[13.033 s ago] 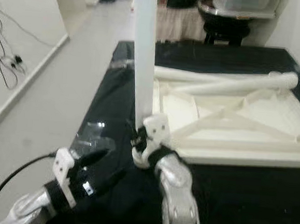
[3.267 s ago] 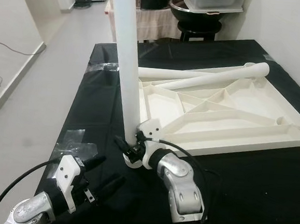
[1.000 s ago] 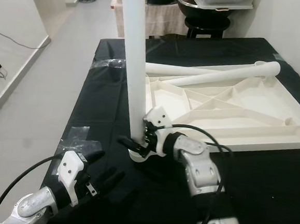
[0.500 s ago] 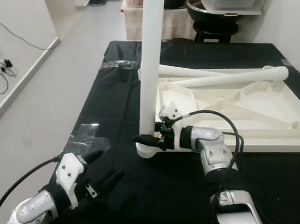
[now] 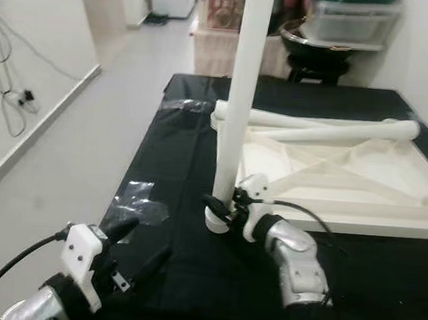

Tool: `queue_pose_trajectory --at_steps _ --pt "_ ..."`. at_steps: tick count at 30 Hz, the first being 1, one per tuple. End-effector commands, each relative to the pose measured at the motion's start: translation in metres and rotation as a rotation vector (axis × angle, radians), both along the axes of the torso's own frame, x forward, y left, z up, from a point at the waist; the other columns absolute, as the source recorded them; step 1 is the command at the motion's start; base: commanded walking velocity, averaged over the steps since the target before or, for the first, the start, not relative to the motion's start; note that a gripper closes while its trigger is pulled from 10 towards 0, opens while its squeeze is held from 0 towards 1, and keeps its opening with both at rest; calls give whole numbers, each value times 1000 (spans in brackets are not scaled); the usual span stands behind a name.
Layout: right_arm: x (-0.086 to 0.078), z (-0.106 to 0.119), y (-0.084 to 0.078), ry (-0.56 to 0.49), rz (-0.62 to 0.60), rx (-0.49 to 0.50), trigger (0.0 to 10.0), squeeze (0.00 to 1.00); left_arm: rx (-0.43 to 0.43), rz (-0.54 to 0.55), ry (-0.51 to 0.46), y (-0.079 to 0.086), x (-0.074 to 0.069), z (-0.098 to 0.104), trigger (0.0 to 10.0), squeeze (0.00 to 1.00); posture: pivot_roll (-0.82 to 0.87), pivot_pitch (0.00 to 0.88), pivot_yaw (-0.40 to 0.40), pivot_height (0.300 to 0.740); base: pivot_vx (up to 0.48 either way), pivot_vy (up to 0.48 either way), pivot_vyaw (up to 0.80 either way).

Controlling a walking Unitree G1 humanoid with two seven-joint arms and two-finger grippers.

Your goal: Building children table

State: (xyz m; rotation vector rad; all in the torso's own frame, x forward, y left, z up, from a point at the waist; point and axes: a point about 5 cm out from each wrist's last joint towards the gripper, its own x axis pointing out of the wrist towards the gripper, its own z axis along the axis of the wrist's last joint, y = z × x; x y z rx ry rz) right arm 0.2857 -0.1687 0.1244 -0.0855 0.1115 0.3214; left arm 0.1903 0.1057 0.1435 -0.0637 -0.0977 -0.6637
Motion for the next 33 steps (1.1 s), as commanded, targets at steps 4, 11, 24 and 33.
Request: queue_pose_trajectory --at_steps 4,11,24,33 --pt "-20 -22 -17 130 -165 -177 0 0 -11 31 30 7 1 -2 10000 0 57 104 63 740 0 0 0" --pt "-7 -11 2 76 -52 -78 10000 114 -35 34 107 9 0 -13 10000 0 53 89 65 740 0 0 0" --pt "24 44 5 -57 476 -16 10000 0 -42 6 107 5 2 -10 10000 0 51 70 94 740 0 0 0" --pt "52 69 3 -27 785 18 10000 0 -51 -24 123 2 3 -11 10000 0 84 59 85 740 0 0 0"
